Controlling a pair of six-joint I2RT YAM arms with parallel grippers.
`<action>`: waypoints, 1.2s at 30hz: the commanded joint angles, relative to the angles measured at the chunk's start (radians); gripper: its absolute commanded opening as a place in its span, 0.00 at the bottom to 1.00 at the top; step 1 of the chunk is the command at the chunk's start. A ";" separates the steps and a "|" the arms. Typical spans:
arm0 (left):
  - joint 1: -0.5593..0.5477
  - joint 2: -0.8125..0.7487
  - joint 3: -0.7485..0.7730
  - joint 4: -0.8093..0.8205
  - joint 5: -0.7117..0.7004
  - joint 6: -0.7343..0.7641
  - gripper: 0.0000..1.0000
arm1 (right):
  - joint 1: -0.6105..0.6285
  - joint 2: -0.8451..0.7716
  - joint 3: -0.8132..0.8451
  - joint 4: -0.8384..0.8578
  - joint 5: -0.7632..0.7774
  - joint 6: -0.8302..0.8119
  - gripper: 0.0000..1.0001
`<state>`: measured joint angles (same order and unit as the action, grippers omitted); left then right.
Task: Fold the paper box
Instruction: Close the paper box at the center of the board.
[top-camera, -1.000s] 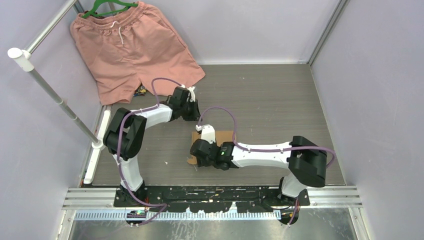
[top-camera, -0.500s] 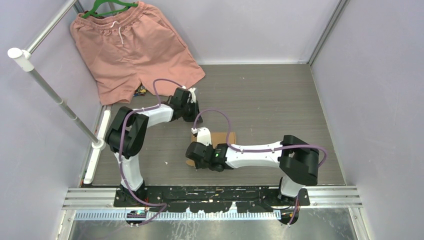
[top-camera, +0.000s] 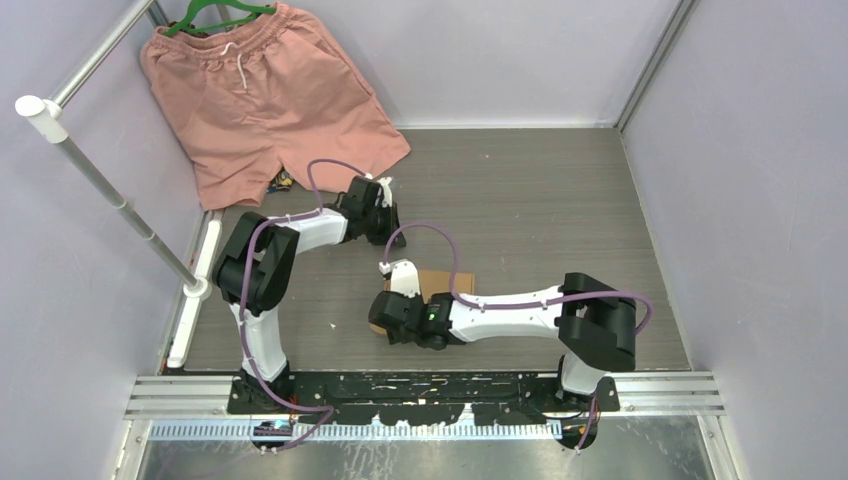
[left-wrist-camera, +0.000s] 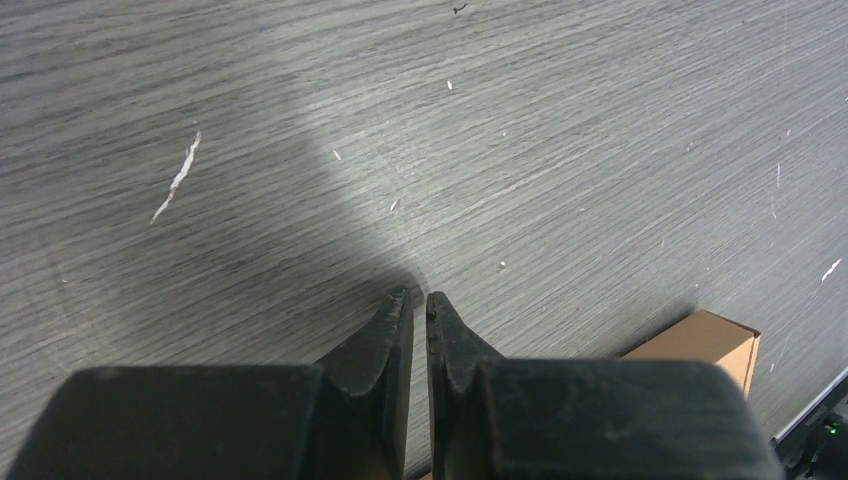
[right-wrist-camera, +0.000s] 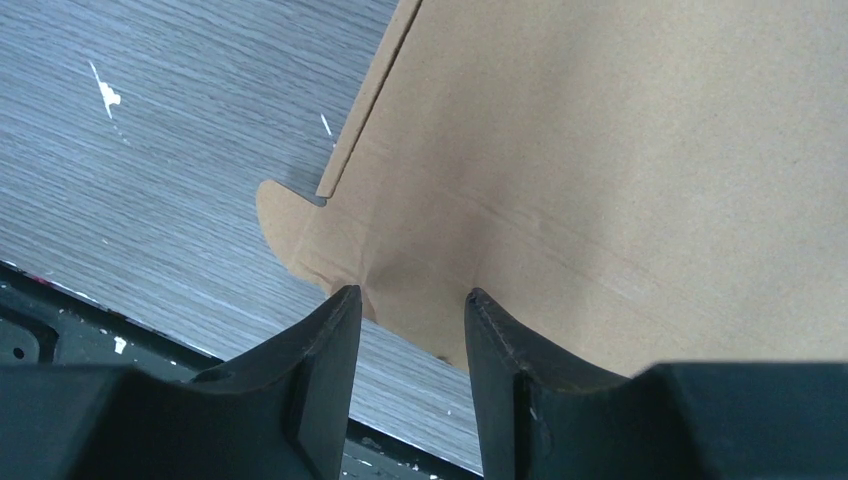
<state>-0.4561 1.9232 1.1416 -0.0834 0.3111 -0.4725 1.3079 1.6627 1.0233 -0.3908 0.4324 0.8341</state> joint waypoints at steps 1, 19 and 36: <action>-0.001 0.006 0.023 0.031 0.022 -0.012 0.11 | 0.019 -0.006 0.052 -0.030 0.030 0.012 0.48; -0.001 0.004 0.027 0.025 0.027 -0.011 0.11 | 0.065 0.093 0.142 -0.138 0.073 0.004 0.40; -0.001 0.012 0.063 -0.003 0.050 -0.008 0.11 | 0.046 0.091 0.053 -0.056 0.042 0.034 0.41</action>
<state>-0.4561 1.9400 1.1584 -0.0822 0.3386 -0.4896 1.3655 1.7805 1.0943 -0.4706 0.4534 0.8455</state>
